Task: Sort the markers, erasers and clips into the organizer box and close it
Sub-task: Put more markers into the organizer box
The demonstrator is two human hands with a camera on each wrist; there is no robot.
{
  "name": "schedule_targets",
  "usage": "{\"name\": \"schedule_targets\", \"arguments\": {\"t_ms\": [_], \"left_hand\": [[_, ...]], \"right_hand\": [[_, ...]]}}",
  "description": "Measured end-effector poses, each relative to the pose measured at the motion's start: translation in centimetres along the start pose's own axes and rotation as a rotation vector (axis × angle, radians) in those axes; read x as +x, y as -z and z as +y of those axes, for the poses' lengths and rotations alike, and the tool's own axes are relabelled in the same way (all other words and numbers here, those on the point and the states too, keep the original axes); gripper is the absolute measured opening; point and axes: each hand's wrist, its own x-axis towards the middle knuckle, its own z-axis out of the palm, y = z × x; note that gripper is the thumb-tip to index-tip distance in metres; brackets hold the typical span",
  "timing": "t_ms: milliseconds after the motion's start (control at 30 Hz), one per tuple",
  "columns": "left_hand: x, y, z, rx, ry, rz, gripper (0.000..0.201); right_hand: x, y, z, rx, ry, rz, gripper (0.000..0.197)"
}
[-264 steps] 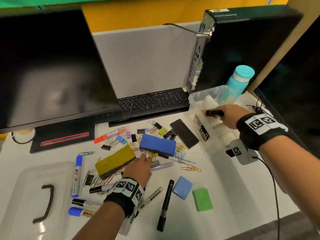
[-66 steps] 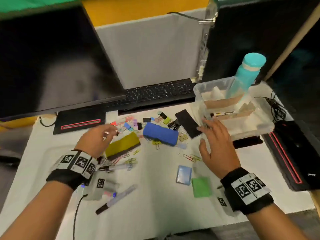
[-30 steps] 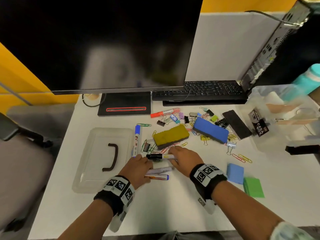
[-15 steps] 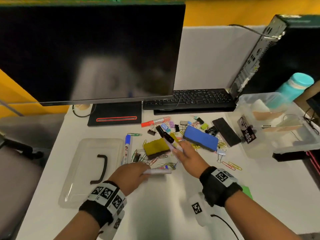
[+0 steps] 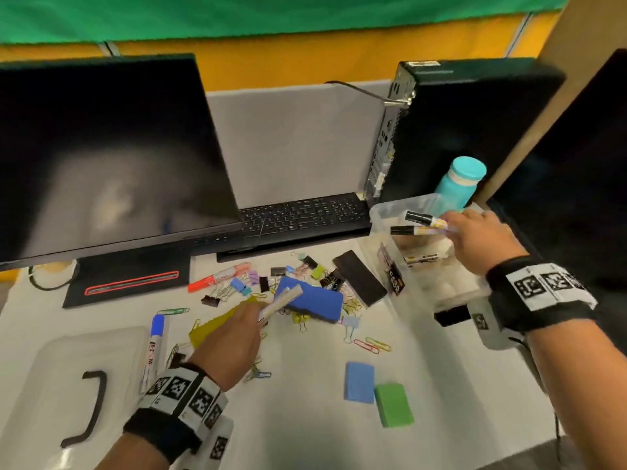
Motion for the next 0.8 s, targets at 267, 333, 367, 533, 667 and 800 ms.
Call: {"name": "schedule_targets", "arguments": {"t_ms": [267,333,367,533,667,800], "left_hand": [[1.3,-2.1,3.6,0.022,-0.068,-0.035,0.034],[1.0,-2.7,3.5,0.015,-0.059,-0.038,0.032],[0.8,-3.0,3.4,0.009,-0.057,-0.037,0.032],[0.0,-3.8,3.3,-0.019,-0.014,-0.009,0.03],[1.3,-2.6,6.1,-0.054,-0.054,0.046,0.03],[5.0,-0.5,11.7,-0.025,-0.192,0.138,0.036]], "right_hand": [[5.0,-1.6,2.7,-0.103,0.147,-0.305,0.021],[5.5,-2.0,3.0,0.008,0.156,-0.357,0.023],[5.5,-2.3,3.4,0.075,0.149,-0.371,0.027],[3.8,-2.4,5.7,0.329,0.101,-0.261,0.044],[0.8,-4.7,6.1,0.46,0.036,0.098,0.038],[-1.5,-9.2,5.2,0.449,-0.091,0.273,0.046]]}}
